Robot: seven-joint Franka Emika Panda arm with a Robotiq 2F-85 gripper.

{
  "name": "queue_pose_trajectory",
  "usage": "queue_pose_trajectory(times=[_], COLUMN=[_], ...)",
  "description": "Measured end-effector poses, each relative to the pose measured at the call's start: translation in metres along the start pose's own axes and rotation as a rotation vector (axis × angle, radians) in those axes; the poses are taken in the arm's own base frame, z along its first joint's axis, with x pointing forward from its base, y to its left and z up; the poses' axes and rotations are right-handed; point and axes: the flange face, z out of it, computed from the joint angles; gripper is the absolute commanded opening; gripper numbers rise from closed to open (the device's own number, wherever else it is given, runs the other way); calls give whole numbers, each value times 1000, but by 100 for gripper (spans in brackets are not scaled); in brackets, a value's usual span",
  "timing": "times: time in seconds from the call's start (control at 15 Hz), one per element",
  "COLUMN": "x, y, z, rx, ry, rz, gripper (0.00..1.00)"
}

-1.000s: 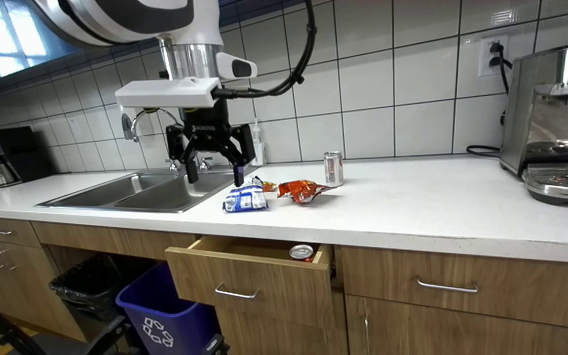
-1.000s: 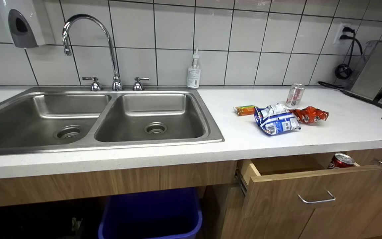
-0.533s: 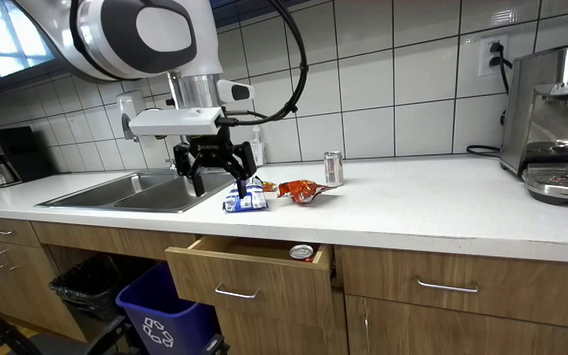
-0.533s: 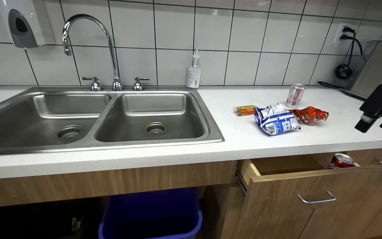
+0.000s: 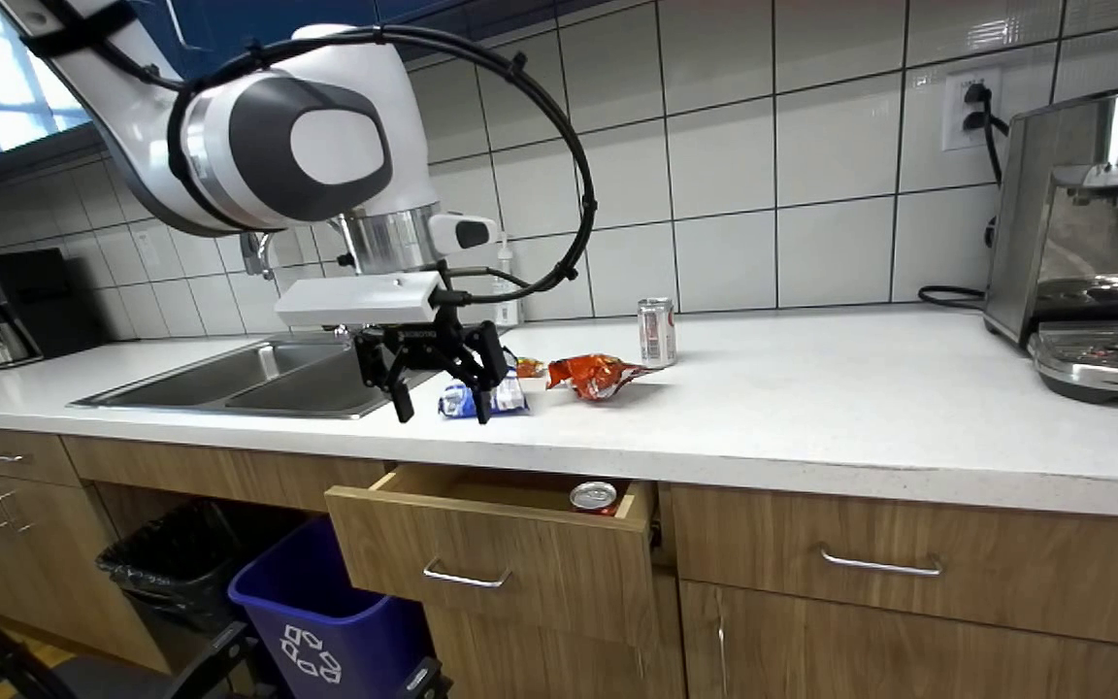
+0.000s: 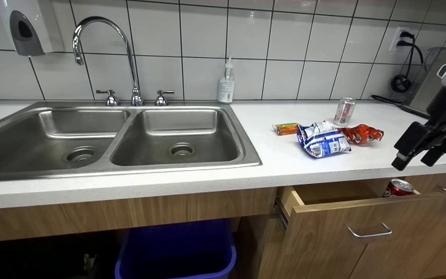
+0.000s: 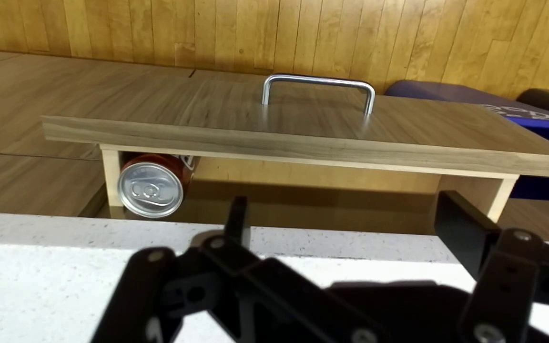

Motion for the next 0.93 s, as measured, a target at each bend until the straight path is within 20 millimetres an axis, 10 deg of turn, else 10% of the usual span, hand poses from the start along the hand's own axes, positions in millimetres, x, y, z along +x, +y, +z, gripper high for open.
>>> queue_pose_trajectory(times=[0.93], x=[3], y=[-22], z=[70], rx=[-46], ry=[38], rz=[-18], gripper=[100])
